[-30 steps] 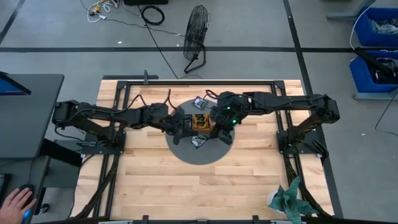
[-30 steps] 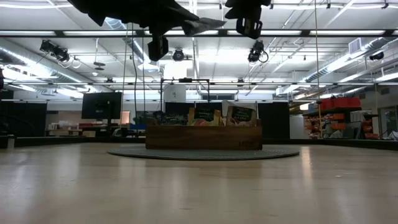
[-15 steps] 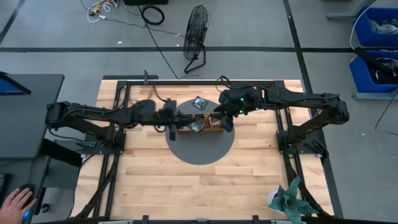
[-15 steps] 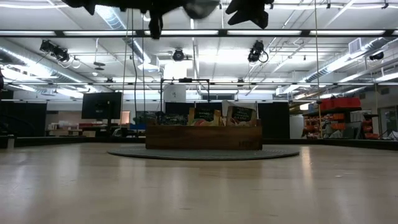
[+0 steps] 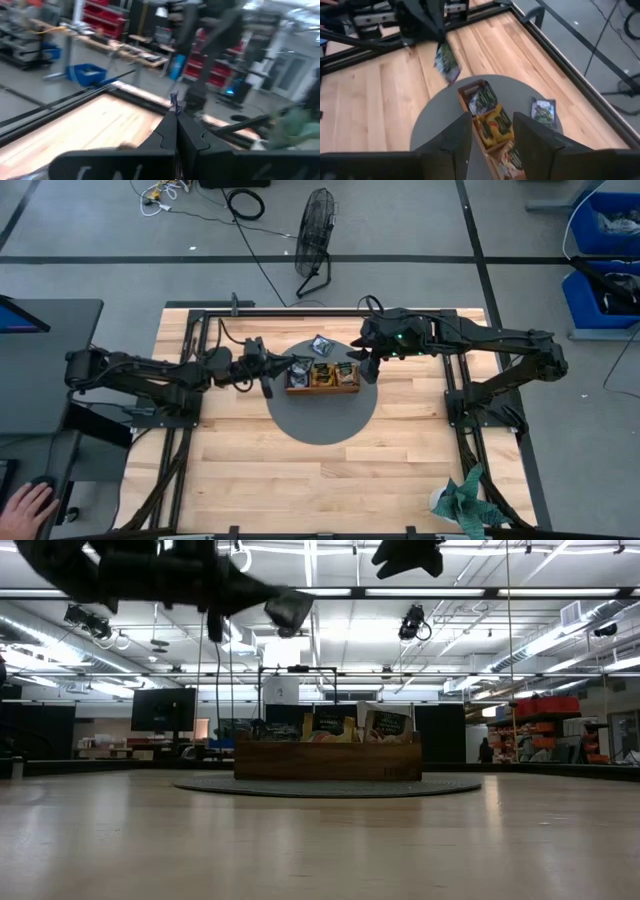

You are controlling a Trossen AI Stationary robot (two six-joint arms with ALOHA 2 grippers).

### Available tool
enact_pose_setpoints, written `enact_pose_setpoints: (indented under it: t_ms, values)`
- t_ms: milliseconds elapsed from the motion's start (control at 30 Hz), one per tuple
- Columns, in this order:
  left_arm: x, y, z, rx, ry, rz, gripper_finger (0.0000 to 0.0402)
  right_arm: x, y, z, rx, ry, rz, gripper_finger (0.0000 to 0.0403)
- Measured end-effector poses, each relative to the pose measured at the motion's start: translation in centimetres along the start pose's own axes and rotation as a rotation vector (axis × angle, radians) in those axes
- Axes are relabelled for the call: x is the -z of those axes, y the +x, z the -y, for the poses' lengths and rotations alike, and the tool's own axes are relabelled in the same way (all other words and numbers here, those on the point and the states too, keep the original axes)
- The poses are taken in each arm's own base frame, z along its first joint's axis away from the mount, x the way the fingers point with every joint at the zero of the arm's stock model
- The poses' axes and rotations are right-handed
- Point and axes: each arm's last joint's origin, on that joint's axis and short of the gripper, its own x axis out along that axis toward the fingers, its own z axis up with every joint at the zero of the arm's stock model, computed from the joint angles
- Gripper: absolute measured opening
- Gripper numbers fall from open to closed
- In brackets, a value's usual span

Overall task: Pick & Place Tea
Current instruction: Put the violet tea bag into the left section of the wooden organizer

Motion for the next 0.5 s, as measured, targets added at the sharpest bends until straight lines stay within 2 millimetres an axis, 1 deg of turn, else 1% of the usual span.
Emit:
enact_pose_setpoints:
  t_ms: [100,167,233,367,500]
  values:
    - [1.2,-1.0,-1.5,-0.026,-0.017,0.017,0.0001,0.2,0.0,0.1,0.008,0.011,-0.017,0.0151]
    - [2.2,-1.8,-2.5,-0.018,-0.025,0.017,0.0001,0.2,0.0,0.1,0.011,0.011,-0.022,0.0151]
    - [2.8,-2.6,-3.4,-0.008,-0.038,0.032,0.0001,0.3,0.0,0.1,0.026,0.010,-0.030,0.0151]
    - [4.5,-3.8,-5.0,-0.029,0.036,-0.037,0.0001,0.5,0.0,0.4,0.049,0.017,-0.048,0.0151]
    - [4.7,-4.1,-5.8,-0.033,0.045,-0.052,0.0001,0.5,0.0,0.7,0.059,0.021,-0.056,0.0151]
